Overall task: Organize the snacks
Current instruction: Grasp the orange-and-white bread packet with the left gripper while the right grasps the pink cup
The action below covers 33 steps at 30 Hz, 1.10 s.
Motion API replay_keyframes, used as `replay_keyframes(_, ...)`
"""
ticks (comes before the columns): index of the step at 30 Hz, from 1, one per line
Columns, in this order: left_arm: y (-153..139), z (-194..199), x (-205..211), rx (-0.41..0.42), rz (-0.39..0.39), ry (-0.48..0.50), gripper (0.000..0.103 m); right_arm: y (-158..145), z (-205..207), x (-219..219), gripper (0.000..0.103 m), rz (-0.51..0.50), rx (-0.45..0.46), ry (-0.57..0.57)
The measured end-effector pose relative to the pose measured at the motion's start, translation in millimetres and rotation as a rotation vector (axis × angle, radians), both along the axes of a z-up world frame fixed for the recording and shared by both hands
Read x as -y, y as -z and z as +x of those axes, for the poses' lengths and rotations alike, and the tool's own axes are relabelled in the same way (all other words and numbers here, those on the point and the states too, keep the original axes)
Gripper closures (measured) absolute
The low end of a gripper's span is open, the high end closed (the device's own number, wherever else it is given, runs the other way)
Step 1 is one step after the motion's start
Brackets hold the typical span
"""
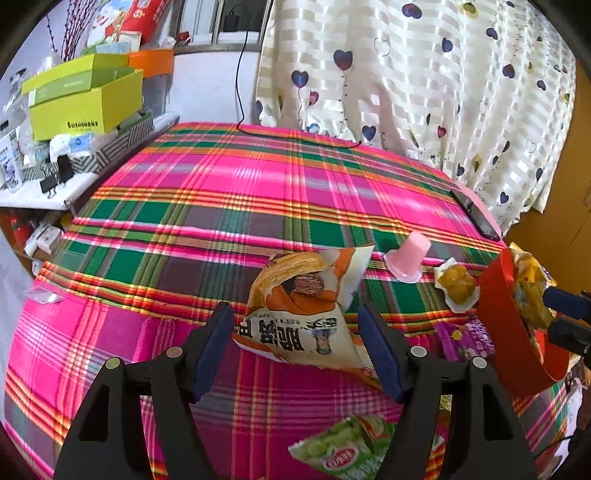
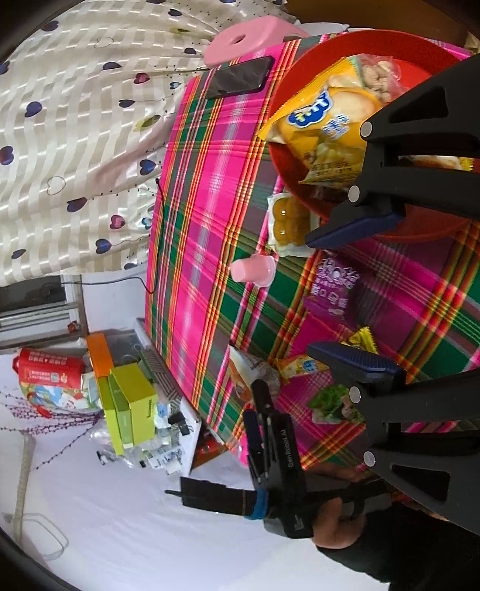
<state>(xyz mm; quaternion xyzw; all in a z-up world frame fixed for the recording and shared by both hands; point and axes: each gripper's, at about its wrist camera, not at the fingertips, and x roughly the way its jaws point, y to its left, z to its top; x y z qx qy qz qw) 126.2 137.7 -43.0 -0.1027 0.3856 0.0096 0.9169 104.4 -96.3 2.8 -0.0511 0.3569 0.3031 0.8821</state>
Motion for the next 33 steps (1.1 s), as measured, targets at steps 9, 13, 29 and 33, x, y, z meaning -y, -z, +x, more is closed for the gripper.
replay_keyframes(9,17.7,9.5,-3.7,-0.048,-0.025,-0.011,0.033,10.8,46.9,-28.7,0.050,-0.031,-0.041,0.026)
replay_keyframes(13,19.5,8.9,-5.3,-0.044,-0.042,-0.014,0.033,15.8,68.4,-43.5,0.050,-0.054,-0.058,0.031)
replay_keyframes(29,8.5,-4.5,-14.3,0.009,-0.066,-0.041,0.045,57.9,138.8,-80.2,0.067,-0.160,-0.162,0.094)
replay_keyframes(33,4.6,-6.5,-15.5,0.020,-0.067,-0.044,0.045,56.7,142.2,-80.4,0.079,-0.142,-0.160,0.092)
